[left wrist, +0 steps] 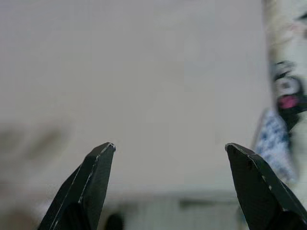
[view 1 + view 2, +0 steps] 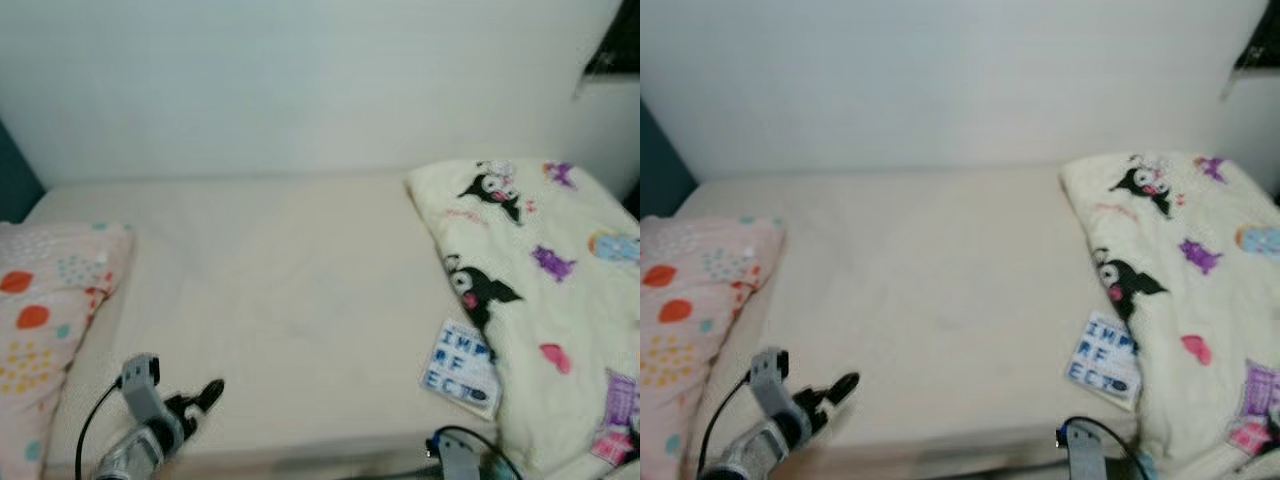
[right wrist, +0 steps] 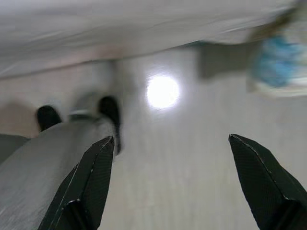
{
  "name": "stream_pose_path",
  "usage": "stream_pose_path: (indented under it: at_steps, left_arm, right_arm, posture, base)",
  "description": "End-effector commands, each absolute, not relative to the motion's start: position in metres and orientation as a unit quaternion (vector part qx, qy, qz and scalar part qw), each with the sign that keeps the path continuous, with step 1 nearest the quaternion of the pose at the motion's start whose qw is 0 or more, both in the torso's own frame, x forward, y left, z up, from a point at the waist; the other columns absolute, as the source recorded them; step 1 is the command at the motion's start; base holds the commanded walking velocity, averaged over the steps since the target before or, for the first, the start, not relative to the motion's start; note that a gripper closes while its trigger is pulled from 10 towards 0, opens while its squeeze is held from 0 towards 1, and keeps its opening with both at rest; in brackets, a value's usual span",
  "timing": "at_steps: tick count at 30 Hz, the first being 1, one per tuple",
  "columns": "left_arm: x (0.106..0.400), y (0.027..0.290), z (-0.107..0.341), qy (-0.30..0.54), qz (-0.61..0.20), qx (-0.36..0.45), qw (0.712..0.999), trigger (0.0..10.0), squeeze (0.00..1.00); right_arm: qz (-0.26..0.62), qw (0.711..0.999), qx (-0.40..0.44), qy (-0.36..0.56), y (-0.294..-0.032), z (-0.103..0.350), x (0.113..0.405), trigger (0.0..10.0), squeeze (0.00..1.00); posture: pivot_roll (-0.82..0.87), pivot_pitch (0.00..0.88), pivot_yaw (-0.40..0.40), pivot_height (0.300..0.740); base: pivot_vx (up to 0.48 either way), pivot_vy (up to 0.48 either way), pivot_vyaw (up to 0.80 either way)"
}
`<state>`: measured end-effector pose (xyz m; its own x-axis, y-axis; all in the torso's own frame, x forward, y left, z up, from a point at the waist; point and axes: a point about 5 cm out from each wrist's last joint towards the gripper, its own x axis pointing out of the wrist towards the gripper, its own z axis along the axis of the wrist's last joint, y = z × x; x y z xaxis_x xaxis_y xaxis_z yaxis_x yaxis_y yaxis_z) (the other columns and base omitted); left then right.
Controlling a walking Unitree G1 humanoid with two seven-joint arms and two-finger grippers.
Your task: Clean up the room
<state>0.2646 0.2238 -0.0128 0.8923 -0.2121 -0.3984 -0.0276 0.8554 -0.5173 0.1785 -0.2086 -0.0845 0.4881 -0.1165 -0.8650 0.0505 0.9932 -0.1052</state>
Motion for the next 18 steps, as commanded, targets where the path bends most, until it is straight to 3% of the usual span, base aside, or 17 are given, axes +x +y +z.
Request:
stream_pose_path:
  at_steps: [1, 11, 18]
  left_arm:
    - [0.257, 0.225, -0.019, 0.235, -0.044, -0.271, 0.932, 10.0, 0.0]
    - [0.277, 0.205, -0.003, 0.195, -0.101, -0.295, 0.93, 10.0, 0.0]
    - [0.287, 0.193, 0.005, 0.185, -0.134, -0.31, 0.923, 10.0, 0.0]
  right_arm:
    - [-0.046, 0.859, -0.022, 0.509, -0.203, -0.087, 0.175, 10.0, 0.0]
    - [-0.054, 0.86, -0.018, 0.507, -0.205, -0.086, 0.177, 10.0, 0.0]
    - [-0.064, 0.875, -0.001, 0.48, -0.204, -0.078, 0.193, 10.0, 0.0]
  posture:
    - [-0.16, 0.097, -0.029, 0.74]
    - [-0.16, 0.101, -0.032, 0.74]
    - [-0.17, 0.103, -0.027, 0.74]
  base:
    - [0.0, -0.48, 0.0]
    - [0.0, -0.48, 0.0]
    - [0.0, -0.48, 0.0]
